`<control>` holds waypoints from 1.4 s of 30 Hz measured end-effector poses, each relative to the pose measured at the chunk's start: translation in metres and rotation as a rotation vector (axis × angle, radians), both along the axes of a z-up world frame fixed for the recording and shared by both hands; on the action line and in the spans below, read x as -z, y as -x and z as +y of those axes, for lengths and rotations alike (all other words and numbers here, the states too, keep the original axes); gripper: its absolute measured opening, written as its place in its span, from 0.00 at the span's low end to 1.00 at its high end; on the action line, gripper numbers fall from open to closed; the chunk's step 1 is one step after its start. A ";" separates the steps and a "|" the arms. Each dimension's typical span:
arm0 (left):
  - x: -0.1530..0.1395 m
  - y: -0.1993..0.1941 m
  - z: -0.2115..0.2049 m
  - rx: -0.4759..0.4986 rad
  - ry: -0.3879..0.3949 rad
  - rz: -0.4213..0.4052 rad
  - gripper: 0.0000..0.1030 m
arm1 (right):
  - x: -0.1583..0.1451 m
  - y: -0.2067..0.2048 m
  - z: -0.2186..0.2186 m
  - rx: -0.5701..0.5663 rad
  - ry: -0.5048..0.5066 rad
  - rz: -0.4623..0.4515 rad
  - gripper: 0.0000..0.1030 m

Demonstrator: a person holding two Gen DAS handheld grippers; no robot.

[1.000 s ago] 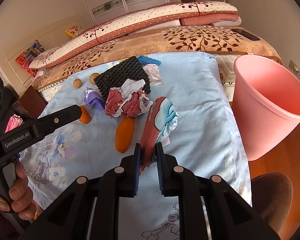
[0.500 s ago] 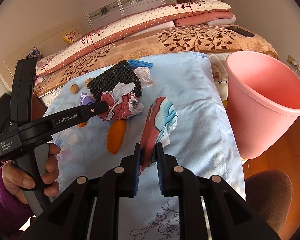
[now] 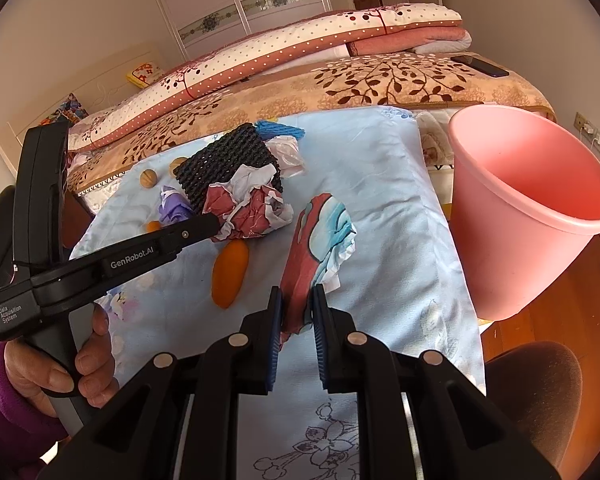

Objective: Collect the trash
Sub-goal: 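Grasp the crumpled red-white paper with the left tool while the right tool holds the wrapper, then carry the paper and red-blue wrapper over the pink bin and open both tools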

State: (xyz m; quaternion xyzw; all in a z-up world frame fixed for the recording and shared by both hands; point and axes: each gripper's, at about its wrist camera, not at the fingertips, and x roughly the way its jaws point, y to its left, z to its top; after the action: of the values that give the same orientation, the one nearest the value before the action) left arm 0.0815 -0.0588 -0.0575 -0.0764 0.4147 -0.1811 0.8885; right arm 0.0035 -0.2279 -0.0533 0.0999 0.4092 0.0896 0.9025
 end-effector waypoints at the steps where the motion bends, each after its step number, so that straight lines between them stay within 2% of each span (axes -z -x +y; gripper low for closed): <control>1: -0.001 0.002 0.000 0.001 -0.002 -0.007 0.21 | 0.000 0.000 0.000 0.000 0.001 -0.002 0.14; 12: -0.032 0.022 0.001 -0.003 0.024 -0.096 0.19 | -0.009 0.006 -0.004 0.001 0.025 -0.054 0.14; 20: -0.056 0.028 -0.020 0.054 0.037 -0.155 0.19 | -0.027 0.007 -0.025 0.055 0.034 -0.126 0.14; 34: -0.081 0.020 -0.095 0.190 0.033 -0.214 0.19 | -0.054 -0.004 -0.113 0.255 0.031 -0.205 0.14; 42: -0.079 0.011 -0.146 0.259 0.008 -0.217 0.19 | -0.048 -0.011 -0.160 0.339 0.017 -0.200 0.14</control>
State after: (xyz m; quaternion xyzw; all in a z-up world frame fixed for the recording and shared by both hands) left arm 0.0705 -0.2051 0.0214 -0.0058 0.3219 -0.3030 0.8970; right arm 0.0142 -0.3874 -0.0049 0.1505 0.2956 -0.0578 0.9416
